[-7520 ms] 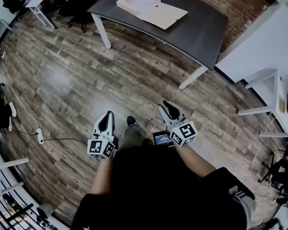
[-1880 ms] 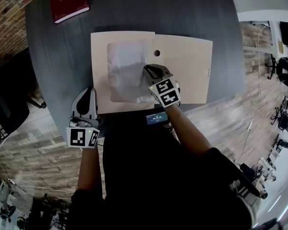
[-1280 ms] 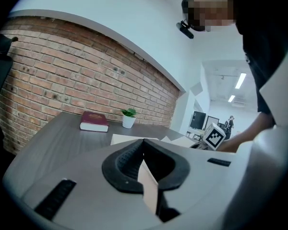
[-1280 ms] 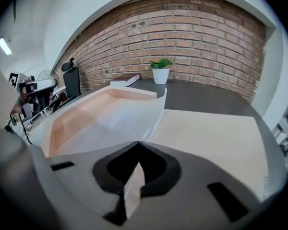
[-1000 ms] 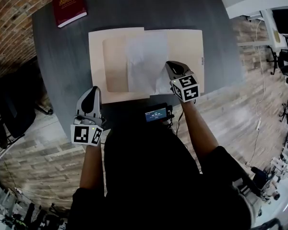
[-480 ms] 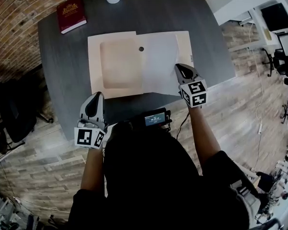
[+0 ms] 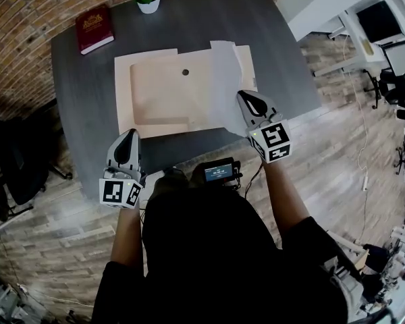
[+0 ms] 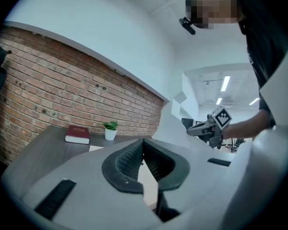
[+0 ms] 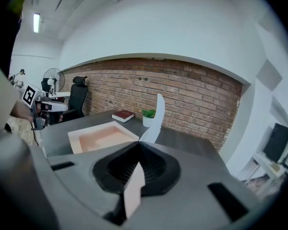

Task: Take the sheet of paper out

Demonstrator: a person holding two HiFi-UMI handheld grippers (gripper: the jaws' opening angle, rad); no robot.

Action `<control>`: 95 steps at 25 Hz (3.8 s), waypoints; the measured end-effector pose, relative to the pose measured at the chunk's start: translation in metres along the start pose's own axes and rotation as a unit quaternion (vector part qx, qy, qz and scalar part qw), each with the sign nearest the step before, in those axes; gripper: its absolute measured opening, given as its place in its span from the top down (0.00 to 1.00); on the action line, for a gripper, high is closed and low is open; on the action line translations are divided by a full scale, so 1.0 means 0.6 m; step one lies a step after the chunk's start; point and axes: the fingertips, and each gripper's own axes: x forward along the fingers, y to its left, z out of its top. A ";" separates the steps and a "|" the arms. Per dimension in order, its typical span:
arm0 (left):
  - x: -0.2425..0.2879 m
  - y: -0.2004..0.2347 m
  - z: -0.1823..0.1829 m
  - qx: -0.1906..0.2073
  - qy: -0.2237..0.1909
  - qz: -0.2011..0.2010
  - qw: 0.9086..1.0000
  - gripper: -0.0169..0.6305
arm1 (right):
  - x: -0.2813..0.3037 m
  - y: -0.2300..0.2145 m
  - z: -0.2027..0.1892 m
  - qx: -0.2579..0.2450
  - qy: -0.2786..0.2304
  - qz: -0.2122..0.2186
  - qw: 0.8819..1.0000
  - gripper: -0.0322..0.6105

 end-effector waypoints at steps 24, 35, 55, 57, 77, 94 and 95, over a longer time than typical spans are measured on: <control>-0.149 -0.362 -0.039 0.019 -0.027 0.065 0.997 0.98 | -0.308 0.088 -0.087 -0.045 -0.106 0.149 0.982 0.94; -0.276 -0.444 -0.067 0.012 -0.008 0.078 0.997 0.98 | -0.421 0.186 -0.162 -0.016 -0.083 0.187 0.979 0.94; -0.553 -0.416 -0.087 -0.011 -0.011 0.027 1.000 0.98 | -0.546 0.465 -0.164 0.002 -0.056 0.165 0.985 0.94; -0.575 -0.415 -0.089 -0.014 -0.010 0.024 1.000 0.98 | -0.556 0.486 -0.168 0.008 -0.053 0.163 0.985 0.94; -0.622 -0.486 -0.083 -0.010 -0.032 0.020 0.999 0.98 | -0.629 0.489 -0.166 0.020 -0.083 0.167 0.982 0.94; -0.561 -0.573 -0.111 0.002 -0.002 0.011 1.000 0.98 | -0.663 0.411 -0.219 0.056 -0.100 0.156 0.981 0.94; -0.559 -0.573 -0.111 0.005 -0.002 0.017 1.000 0.98 | -0.663 0.408 -0.221 0.057 -0.101 0.156 0.981 0.94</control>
